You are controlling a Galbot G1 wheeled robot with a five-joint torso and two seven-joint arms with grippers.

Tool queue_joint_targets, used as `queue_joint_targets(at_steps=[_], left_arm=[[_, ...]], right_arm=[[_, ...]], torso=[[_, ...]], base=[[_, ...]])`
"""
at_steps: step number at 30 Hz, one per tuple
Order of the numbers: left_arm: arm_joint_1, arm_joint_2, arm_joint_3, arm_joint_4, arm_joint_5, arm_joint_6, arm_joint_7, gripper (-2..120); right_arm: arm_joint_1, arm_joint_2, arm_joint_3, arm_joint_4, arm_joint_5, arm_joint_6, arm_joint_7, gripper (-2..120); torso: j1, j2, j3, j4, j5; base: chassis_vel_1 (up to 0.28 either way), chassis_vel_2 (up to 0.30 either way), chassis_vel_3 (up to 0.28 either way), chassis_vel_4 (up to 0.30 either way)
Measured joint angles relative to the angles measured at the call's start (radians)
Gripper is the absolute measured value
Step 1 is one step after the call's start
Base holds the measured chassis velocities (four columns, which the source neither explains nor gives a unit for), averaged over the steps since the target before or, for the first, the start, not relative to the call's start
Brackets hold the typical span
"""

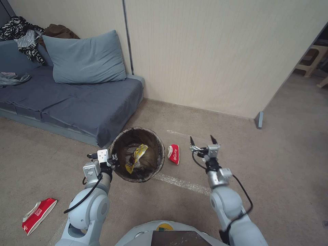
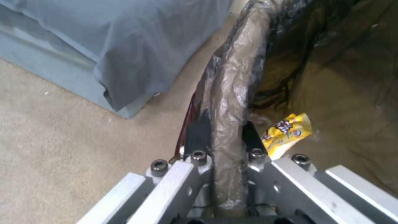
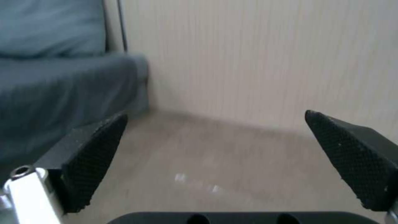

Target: Pick up the trash bin, then pick up the garbage from the floor and place it into the trash bin.

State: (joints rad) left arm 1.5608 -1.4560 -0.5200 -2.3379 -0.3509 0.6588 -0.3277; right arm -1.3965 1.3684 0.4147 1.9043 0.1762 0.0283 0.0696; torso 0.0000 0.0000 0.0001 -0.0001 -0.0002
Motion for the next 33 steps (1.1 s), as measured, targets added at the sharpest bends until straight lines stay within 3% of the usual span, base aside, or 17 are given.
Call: queue_joint_targets(at_steps=[6,15,22,23,27,33], left_arm=[[0.005,-0.008,-0.002,-0.006,0.004,0.0,0.0,0],[0.013,-0.019,-0.007,-0.006,0.017,0.002,0.0,0],[0.012,-0.026,-0.011,-0.005,0.02,0.002,0.0,0],[0.012,-0.03,-0.011,-0.004,0.023,0.003,0.0,0],[0.015,-0.032,-0.009,-0.005,0.026,0.003,-0.001,0],[0.018,-0.032,-0.008,-0.006,0.027,0.003,0.0,0]], right_arm=[[0.196,-0.034,-0.158,-0.209,0.075,-0.115,0.037,100],[0.432,-0.016,-0.324,-0.541,0.167,-0.191,0.05,100],[0.489,-0.001,-0.382,-0.678,0.164,-0.194,0.037,100],[0.516,0.013,-0.393,-0.757,0.133,-0.173,0.027,100],[0.559,0.039,-0.393,-0.863,0.09,-0.132,0.013,100],[0.58,0.05,-0.389,-0.909,0.07,-0.115,0.005,100]], torso=[[0.0,0.0,0.0,0.0,0.0002],[0.0,0.0,0.0,0.0001,0.0],[0.0,0.0,0.0,0.0,0.0],[0.0,0.0,0.0,0.0001,0.0002],[0.0,0.0,0.0,-0.0001,0.0002],[0.0,0.0,0.0,0.0,0.0]], base=[[0.0,0.0,0.0,0.0],[0.0,0.0,0.0,0.0],[0.0,0.0,0.0,0.0],[0.0,0.0,0.0,0.0],[0.0,0.0,0.0,0.0],[0.0,0.0,0.0,0.0]])
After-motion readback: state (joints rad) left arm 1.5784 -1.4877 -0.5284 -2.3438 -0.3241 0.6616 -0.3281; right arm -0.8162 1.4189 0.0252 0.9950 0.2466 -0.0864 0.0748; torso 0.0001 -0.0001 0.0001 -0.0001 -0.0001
